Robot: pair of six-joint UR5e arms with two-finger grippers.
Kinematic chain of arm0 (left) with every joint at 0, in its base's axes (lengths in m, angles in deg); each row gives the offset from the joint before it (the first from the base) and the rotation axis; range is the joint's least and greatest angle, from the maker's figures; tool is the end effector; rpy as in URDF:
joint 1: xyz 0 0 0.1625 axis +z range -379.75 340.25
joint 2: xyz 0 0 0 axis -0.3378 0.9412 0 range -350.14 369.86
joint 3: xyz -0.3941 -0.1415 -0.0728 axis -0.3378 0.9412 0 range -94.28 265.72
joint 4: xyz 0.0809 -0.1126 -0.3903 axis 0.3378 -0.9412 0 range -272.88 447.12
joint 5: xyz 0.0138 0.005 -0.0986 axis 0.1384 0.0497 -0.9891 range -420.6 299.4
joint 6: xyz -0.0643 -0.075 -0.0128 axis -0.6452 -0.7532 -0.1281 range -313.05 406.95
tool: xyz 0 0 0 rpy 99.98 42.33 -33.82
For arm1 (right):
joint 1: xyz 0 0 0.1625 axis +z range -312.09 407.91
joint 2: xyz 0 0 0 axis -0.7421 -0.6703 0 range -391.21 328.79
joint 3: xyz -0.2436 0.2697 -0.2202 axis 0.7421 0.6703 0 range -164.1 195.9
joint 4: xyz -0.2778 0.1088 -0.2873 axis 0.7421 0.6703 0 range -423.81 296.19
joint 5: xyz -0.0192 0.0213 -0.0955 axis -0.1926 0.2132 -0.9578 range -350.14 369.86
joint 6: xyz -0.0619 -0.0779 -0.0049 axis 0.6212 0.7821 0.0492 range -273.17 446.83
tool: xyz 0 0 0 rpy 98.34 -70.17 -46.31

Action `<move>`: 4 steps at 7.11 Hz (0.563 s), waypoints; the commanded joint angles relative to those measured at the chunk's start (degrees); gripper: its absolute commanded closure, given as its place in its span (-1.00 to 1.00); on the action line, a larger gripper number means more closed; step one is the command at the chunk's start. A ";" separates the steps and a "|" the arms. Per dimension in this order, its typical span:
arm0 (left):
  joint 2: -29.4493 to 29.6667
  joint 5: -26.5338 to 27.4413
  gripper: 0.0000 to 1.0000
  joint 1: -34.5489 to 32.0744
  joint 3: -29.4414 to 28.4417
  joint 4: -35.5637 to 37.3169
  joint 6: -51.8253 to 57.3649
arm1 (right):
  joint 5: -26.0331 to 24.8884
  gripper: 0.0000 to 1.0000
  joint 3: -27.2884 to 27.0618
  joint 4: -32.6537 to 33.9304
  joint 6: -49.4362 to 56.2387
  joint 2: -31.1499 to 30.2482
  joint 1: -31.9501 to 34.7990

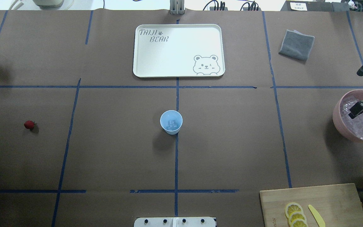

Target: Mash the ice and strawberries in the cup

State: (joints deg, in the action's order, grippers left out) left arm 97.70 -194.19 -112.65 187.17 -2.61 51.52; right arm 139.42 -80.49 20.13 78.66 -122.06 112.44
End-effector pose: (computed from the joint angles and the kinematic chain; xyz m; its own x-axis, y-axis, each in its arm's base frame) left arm -0.0890 -0.4769 0.5795 0.7304 0.1499 -0.6664 -0.0084 0.9775 0.2107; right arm -0.1509 -0.4789 0.6048 0.6943 -0.3170 0.6461 0.3259 0.9389 0.1105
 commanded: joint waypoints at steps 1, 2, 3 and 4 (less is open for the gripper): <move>0.06 0.00 -1.00 0.00 0.06 0.00 0.00 | -0.01 -0.34 -0.02 0.00 -0.01 0.06 -0.28; 0.06 0.00 -1.00 0.00 0.06 0.00 0.00 | -0.18 -0.26 -0.02 0.00 0.25 -0.03 -0.19; 0.15 0.00 -1.00 0.00 0.06 0.00 0.00 | -0.18 -0.11 -0.11 0.00 0.60 -0.03 -0.19; 0.15 0.00 -1.00 0.00 0.06 0.00 0.00 | -0.27 -0.04 -0.11 0.00 0.69 0.05 -0.10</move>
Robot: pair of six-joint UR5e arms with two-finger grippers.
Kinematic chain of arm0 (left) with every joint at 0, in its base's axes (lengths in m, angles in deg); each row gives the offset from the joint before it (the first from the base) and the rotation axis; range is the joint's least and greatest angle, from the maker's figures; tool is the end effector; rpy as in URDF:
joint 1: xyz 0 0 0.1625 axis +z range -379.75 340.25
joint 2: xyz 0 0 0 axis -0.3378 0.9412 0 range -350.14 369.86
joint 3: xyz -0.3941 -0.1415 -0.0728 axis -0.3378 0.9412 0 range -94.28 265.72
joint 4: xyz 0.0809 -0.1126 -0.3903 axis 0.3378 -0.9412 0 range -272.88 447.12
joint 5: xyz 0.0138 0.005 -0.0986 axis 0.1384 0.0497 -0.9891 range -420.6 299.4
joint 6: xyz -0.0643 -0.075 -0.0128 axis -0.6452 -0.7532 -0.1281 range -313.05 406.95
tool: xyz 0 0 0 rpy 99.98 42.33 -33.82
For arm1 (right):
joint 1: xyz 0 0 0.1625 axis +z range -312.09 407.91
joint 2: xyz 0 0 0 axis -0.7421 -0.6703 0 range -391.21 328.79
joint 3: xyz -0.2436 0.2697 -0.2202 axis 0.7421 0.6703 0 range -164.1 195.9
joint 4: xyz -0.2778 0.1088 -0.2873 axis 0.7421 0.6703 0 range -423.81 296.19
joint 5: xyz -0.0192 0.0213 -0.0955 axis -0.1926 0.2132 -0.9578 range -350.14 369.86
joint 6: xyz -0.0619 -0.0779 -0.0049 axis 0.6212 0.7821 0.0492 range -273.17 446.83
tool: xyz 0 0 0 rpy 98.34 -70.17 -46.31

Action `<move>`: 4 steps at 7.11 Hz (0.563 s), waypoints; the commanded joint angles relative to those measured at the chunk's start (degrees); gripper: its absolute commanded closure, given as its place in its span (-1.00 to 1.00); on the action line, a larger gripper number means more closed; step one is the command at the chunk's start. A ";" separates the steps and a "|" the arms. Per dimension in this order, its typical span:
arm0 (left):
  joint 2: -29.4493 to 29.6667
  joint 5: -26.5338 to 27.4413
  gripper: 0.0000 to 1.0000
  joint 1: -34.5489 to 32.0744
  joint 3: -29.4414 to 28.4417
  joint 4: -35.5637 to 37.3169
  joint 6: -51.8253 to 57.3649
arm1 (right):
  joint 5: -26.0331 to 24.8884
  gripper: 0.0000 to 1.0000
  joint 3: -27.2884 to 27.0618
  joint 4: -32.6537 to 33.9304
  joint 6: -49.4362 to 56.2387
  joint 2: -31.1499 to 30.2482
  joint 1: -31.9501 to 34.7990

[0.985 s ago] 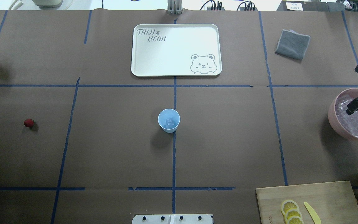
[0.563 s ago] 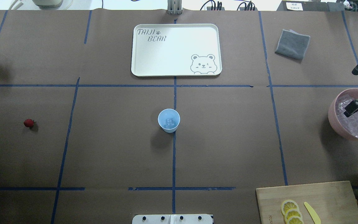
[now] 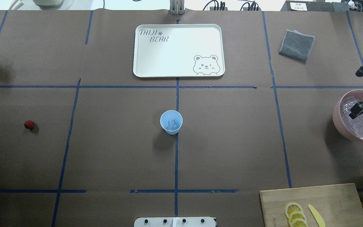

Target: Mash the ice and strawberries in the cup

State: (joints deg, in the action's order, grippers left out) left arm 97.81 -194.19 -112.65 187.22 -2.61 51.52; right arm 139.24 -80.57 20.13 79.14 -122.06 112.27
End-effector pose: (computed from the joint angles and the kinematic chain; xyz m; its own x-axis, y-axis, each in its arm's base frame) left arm -0.0890 -0.4777 0.5782 0.7305 0.1517 -0.6659 -0.0084 0.9769 0.2134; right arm -0.1521 -0.4786 0.6043 0.6922 -0.3281 0.6428 0.3341 0.9352 0.1176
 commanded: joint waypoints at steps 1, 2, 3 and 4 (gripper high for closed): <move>0.03 -0.09 -1.00 0.00 0.18 0.09 0.00 | -0.09 -0.04 -0.21 0.00 0.31 0.15 0.16; 0.03 -0.09 -1.00 0.00 0.44 0.09 0.00 | -0.09 -0.03 -0.29 0.00 0.31 0.15 0.33; 0.03 -0.09 -1.00 0.00 0.45 0.09 0.00 | -0.18 -0.03 -0.30 0.00 0.39 0.15 0.42; 0.03 -0.96 -1.00 0.00 0.36 0.09 0.00 | -0.18 -0.03 -0.30 0.00 0.39 0.15 0.77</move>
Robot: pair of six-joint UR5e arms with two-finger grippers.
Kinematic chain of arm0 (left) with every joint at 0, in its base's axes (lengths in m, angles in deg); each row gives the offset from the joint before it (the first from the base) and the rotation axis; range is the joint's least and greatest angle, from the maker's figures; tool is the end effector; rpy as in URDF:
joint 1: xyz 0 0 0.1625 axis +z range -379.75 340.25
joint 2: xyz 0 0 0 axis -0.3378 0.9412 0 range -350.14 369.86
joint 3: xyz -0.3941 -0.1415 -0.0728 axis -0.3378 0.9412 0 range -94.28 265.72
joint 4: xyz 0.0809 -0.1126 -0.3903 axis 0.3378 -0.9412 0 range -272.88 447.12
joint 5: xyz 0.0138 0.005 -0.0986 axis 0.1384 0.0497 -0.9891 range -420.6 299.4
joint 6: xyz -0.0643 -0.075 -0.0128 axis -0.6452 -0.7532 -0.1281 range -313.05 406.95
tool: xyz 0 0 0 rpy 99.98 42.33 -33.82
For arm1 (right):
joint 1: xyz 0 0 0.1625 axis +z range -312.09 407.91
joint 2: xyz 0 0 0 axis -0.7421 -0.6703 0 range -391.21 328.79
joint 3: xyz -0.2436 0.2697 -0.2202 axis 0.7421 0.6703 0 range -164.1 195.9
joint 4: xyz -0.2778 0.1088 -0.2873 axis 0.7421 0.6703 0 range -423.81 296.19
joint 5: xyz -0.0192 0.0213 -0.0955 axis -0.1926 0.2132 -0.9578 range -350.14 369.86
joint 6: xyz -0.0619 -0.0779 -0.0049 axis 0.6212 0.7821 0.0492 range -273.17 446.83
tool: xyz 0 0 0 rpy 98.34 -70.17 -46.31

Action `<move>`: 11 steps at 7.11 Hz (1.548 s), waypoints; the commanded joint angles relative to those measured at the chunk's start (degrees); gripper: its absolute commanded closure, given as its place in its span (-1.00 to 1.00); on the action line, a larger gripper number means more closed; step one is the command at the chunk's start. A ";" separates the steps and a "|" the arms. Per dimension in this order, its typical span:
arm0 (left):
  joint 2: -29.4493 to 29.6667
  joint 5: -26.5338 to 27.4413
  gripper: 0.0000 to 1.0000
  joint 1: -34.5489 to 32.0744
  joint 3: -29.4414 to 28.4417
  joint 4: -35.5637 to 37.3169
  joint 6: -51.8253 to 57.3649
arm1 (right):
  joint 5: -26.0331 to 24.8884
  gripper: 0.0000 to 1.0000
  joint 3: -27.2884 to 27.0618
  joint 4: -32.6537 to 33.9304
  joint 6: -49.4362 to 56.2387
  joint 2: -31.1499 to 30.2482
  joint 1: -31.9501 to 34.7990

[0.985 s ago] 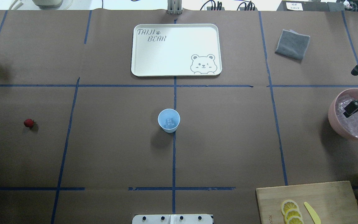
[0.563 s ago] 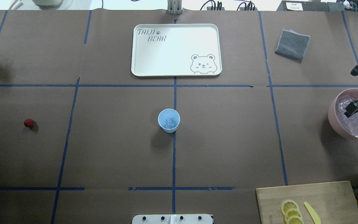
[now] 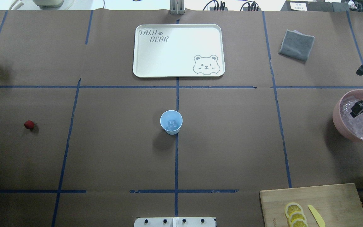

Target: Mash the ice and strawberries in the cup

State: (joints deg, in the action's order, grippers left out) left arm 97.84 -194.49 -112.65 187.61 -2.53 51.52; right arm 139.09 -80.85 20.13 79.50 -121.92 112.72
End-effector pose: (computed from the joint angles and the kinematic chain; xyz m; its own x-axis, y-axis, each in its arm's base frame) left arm -0.0886 -0.4777 0.5743 0.7271 0.1565 -0.6684 -0.0082 0.9756 0.2195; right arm -0.1486 -0.4809 0.6007 0.6923 -0.3331 0.6401 0.3305 0.9349 0.1291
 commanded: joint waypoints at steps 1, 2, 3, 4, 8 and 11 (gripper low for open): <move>0.09 -0.67 -1.00 0.00 0.06 0.01 -0.09 | -0.12 -0.03 -0.02 0.00 0.04 0.09 0.84; 0.09 -0.75 -1.00 0.00 0.06 0.01 0.00 | -0.12 -0.03 -0.02 0.00 0.04 0.18 1.20; 0.00 -0.84 -1.00 0.00 0.06 0.01 0.00 | -0.12 -0.03 0.06 0.00 0.04 0.18 1.20; 0.09 -1.10 -1.00 0.00 0.06 0.01 0.00 | -0.12 -0.03 0.06 0.00 0.04 0.10 1.20; 0.09 -1.20 -1.00 0.00 0.42 0.09 -0.17 | -0.21 0.57 -0.29 0.00 0.04 -0.78 1.20; 0.09 -1.19 -1.00 0.00 0.42 0.18 -0.18 | -0.29 1.00 -3.26 0.09 0.04 -2.79 1.29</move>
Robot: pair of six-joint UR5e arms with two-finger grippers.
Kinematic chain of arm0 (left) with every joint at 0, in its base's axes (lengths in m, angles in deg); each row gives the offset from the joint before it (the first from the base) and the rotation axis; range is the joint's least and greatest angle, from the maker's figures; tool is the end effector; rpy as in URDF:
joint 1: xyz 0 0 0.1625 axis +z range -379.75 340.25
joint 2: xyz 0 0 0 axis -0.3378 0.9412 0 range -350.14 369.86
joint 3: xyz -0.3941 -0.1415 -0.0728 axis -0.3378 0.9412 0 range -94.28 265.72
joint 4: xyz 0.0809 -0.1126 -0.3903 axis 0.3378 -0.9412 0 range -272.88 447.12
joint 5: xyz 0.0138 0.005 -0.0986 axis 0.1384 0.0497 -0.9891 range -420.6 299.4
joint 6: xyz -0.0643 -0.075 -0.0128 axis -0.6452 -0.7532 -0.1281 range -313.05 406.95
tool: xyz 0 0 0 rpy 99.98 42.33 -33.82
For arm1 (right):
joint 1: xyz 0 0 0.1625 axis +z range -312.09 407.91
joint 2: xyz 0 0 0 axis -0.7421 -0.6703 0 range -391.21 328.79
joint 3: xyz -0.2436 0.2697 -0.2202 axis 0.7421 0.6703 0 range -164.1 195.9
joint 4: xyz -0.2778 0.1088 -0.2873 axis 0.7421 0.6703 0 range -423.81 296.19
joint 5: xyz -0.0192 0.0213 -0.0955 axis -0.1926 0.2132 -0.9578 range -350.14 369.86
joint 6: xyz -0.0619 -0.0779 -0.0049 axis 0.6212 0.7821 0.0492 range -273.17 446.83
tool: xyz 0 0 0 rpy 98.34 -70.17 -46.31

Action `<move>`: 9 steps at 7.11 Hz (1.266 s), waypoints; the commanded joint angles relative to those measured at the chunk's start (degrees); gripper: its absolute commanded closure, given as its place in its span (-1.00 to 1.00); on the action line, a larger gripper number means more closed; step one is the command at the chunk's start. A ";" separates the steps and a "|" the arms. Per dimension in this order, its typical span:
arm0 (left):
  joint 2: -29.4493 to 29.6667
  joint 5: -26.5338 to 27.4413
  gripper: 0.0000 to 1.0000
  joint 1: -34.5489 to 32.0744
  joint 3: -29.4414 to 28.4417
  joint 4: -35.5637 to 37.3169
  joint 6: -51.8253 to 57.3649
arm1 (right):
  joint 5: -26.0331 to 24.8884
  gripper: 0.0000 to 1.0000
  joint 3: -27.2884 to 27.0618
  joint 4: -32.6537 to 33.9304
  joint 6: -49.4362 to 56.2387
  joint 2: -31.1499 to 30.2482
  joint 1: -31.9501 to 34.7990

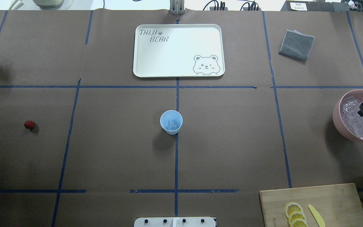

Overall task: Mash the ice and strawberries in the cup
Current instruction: 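Lift the ice cube and carry it over the blue paper cup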

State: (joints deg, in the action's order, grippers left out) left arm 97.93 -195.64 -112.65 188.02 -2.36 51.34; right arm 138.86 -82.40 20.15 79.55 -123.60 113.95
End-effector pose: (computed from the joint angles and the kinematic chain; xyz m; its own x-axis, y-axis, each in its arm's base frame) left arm -0.0872 -0.4779 0.5690 0.7135 0.1604 -0.6821 -0.0049 0.9746 0.2241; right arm -0.1329 -0.4727 0.6018 0.7023 -0.3179 0.6370 0.3108 0.9419 0.1275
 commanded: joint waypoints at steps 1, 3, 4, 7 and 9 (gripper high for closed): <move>0.00 -0.39 -1.00 0.00 0.00 0.01 0.00 | 0.11 1.00 -4.68 0.68 -0.02 -2.25 0.23; -0.09 -0.48 -1.00 0.00 0.09 0.01 0.08 | 0.46 1.00 -13.19 4.34 -0.37 -3.58 3.91; -0.17 -0.48 -1.00 0.00 0.35 0.10 0.00 | 0.72 1.00 -18.89 10.20 -1.94 -1.49 4.10; -0.35 -0.39 -1.00 0.17 0.27 -0.16 0.08 | 0.12 1.00 -23.43 25.43 -25.49 19.63 -8.22; -0.35 -0.39 -1.00 0.35 0.27 -0.25 0.08 | -9.66 1.00 -20.30 26.35 -49.57 32.39 -25.87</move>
State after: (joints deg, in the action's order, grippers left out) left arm 97.59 -196.04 -112.40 188.30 -2.55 51.42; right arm 135.32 -104.67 45.57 43.72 -99.17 98.11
